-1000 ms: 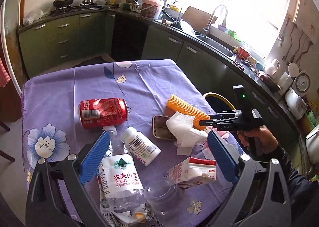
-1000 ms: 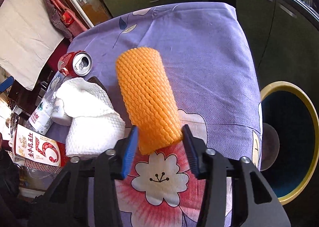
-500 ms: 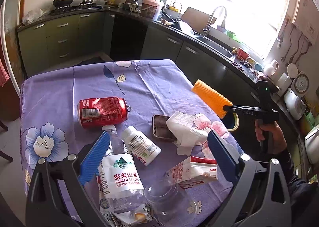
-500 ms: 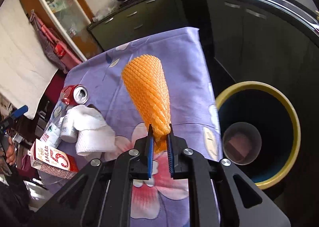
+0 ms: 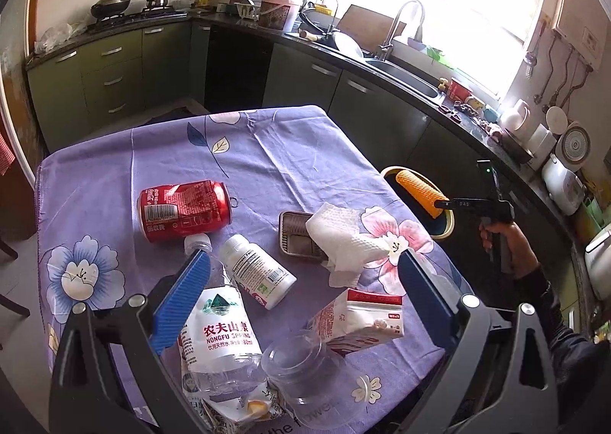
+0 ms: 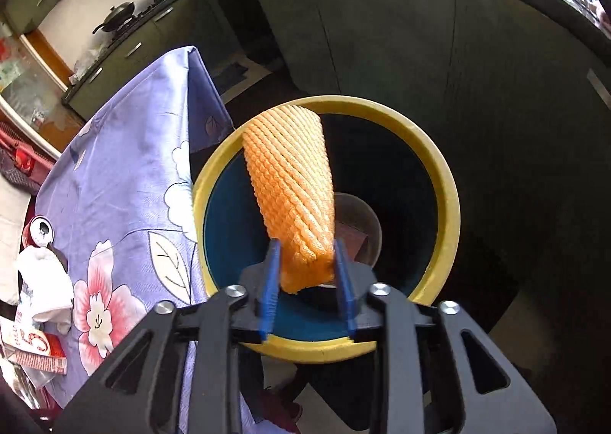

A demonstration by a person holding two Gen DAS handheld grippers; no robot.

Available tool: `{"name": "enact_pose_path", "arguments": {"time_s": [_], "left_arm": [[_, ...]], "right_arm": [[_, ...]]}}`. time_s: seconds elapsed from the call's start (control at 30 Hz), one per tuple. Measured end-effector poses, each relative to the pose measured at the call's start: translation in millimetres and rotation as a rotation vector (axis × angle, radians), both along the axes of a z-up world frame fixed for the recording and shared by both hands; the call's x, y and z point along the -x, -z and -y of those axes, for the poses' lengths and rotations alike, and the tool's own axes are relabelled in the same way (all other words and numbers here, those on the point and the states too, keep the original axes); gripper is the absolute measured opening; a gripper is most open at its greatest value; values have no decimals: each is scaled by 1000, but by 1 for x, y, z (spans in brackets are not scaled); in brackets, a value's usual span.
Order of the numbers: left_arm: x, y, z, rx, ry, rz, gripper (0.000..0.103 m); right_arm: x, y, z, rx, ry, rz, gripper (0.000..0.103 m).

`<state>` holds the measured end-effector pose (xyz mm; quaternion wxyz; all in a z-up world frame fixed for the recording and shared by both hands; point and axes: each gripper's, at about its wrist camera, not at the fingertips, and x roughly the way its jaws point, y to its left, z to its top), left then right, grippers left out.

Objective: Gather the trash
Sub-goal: 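Carry the foam sleeve over the bin and open the right gripper, then grasp the white milk carton with the left gripper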

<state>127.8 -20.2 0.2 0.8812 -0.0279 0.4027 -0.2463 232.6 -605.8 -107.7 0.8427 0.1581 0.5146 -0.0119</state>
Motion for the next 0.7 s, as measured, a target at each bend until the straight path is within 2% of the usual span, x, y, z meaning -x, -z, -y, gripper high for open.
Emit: {"name": "enact_pose_path", "arguments": {"time_s": [0.03,0.23,0.37,0.5,0.7], "left_arm": [[2,0,2,-4,8,-1,95],[16,5,20,-43,85,-17,96],[33,13,45,-128,161,21,96],[41,25,64,-166,211,24,96],[34,45,73,-191,204,-20,96]], "right_arm": [[-1,3,3,-2,14,-3,57],[7,-3,5,-9,20,28,57],[18,-14,-9,11,-14,55,57],[28,-21,-26,4,-51,69,58],[39,-26,-43,-18,-89,83,58]]}}
